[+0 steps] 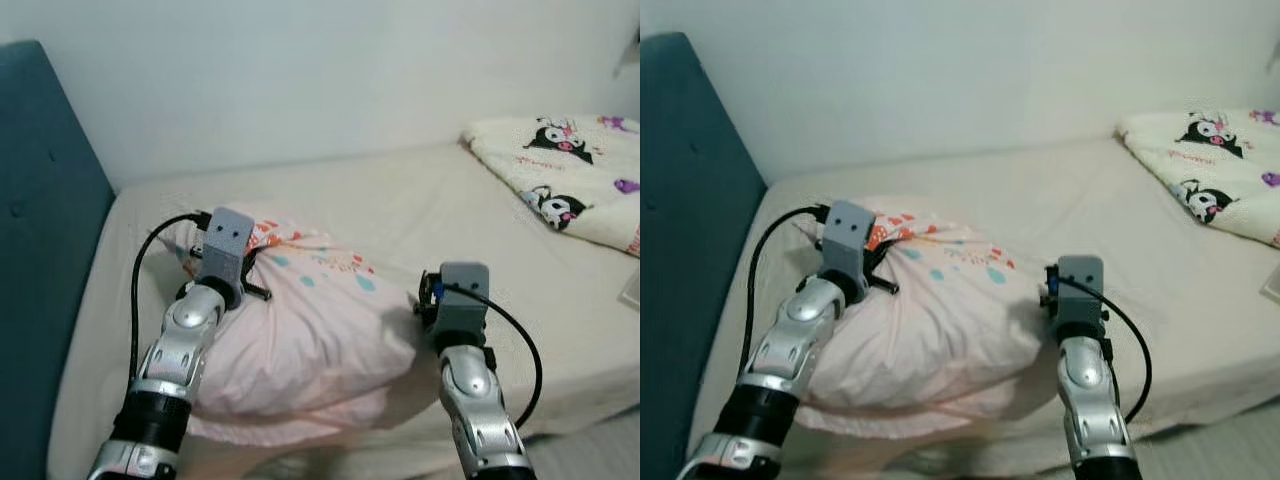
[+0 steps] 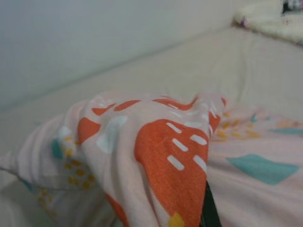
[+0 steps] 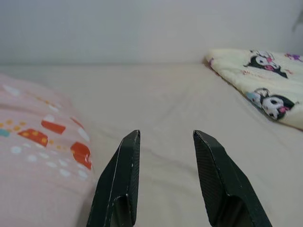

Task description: Clean up the room

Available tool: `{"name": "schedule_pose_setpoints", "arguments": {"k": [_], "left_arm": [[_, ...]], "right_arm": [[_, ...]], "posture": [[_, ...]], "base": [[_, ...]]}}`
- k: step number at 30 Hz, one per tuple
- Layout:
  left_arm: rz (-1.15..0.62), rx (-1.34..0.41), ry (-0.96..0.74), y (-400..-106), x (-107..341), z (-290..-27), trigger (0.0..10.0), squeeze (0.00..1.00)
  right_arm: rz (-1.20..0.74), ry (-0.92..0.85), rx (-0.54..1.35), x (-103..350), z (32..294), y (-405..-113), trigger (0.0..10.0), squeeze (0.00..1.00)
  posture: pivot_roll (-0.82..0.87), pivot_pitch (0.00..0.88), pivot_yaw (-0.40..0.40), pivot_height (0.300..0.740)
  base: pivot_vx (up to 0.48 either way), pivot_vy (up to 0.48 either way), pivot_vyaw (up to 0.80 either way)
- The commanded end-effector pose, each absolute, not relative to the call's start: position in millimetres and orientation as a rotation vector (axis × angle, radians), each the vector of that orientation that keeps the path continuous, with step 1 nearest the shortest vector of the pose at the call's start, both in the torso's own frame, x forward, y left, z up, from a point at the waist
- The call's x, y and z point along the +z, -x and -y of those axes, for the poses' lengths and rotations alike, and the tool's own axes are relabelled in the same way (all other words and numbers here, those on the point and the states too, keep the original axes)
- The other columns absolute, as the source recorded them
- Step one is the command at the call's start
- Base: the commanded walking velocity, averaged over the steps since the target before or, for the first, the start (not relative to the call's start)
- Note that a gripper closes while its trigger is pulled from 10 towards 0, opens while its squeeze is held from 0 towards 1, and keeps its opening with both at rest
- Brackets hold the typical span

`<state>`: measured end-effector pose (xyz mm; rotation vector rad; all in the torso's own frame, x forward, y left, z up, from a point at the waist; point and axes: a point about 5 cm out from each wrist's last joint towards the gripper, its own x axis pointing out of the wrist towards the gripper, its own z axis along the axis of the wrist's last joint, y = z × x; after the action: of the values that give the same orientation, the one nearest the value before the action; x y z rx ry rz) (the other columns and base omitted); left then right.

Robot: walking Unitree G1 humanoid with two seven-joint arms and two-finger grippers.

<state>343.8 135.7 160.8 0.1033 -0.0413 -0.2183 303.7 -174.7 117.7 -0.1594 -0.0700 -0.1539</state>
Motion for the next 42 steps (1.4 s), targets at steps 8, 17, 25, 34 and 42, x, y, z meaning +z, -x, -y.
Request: {"name": "schedule_pose_setpoints", "arguments": {"k": [8, 17, 25, 34, 42], "left_arm": [[0.144, -0.175, -0.044, -338.7, 176.6, -140.3, 10.0, 0.0], [0.12, -0.164, -0.013, -334.9, 171.1, -140.3, 10.0, 0.0], [0.116, -0.177, -0.034, -335.6, 171.2, -138.3, 10.0, 0.0], [0.127, -0.19, -0.069, -337.1, 173.2, -135.9, 10.0, 0.0], [0.127, -0.193, -0.071, -338.0, 173.7, -135.4, 10.0, 0.0]], "right_arm": [[0.045, 0.163, -0.13, 112.6, 170.5, -303.4, 10.0, 0.0], [0.02, 0.207, -0.134, 107.3, 168.9, -303.7, 10.0, 0.0], [0.017, 0.193, -0.131, 107.3, 168.9, -305.0, 10.0, 0.0], [0.013, 0.186, -0.125, 106.5, 169.0, -306.3, 10.0, 0.0], [0.013, 0.18, -0.119, 106.0, 168.2, -306.7, 10.0, 0.0]], "posture": [[-0.01, 0.0, -0.014, 0.736], [-0.01, 0.0, -0.015, 0.736], [-0.01, 0.0, -0.012, 0.736], [-0.01, 0.0, -0.009, 0.736], [-0.01, 0.0, -0.009, 0.736]], "base": [[0.0, 0.0, 0.0], [0.0, 0.0, 0.0], [0.0, 0.0, 0.0], [0.0, 0.0, 0.0], [0.0, 0.0, 0.0]]}}
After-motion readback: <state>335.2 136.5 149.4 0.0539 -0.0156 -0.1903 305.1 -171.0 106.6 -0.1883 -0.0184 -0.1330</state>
